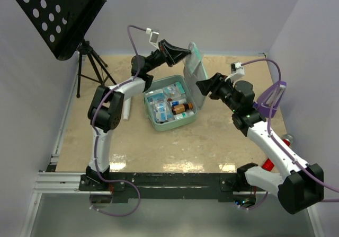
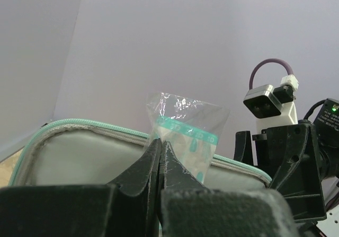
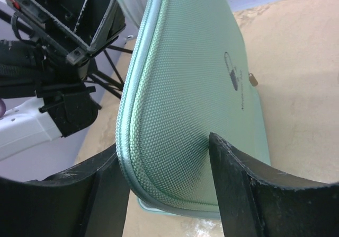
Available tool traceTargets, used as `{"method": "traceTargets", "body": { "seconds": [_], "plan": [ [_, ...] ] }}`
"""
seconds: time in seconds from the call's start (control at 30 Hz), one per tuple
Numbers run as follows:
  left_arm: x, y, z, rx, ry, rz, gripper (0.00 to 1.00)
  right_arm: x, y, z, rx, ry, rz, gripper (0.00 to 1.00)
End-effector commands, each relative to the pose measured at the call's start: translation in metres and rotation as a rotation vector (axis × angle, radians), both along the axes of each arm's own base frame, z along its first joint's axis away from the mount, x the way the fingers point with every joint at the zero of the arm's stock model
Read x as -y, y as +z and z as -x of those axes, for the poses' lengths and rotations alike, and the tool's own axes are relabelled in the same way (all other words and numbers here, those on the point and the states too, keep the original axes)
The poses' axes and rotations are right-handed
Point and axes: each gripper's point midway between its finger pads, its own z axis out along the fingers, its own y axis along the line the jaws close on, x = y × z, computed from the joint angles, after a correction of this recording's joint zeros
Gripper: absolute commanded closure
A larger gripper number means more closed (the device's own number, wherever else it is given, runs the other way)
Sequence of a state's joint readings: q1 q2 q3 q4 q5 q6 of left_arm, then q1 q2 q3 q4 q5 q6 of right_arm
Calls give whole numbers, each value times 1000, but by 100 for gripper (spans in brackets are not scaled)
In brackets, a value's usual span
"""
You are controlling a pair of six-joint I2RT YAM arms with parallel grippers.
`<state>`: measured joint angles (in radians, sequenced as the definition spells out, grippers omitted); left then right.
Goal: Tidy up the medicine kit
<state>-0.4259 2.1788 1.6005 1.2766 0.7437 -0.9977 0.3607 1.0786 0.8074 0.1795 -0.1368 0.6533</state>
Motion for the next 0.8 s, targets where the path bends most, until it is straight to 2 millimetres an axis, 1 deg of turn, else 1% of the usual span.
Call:
{"method": "traceTargets", "body": {
  "seconds": [0.0, 0.17, 0.33, 0.43, 0.57, 0.7, 0.77],
  "plan": [
    [-38, 84, 72, 594, 45, 302, 100, 13, 8, -4, 4, -64, -18, 37],
    [-35, 90, 65, 596, 51, 331, 100, 21, -3, -5, -22, -77, -19, 32],
    [-26, 101, 62, 608, 43, 364, 100, 27, -6, -5, -13, -76, -26, 24],
    [-16, 103, 60, 609, 33, 373, 100, 26, -4, -2, 5, -58, -31, 21],
    [-2, 106, 58, 610, 28, 382, 100, 26, -1, 1, 23, -53, -31, 19],
    [13, 105, 53, 597, 24, 389, 100, 27, -2, 2, 26, -51, -23, 19],
    [20, 100, 51, 588, 20, 386, 100, 28, -3, 3, 26, -52, -19, 18]
  ]
}}
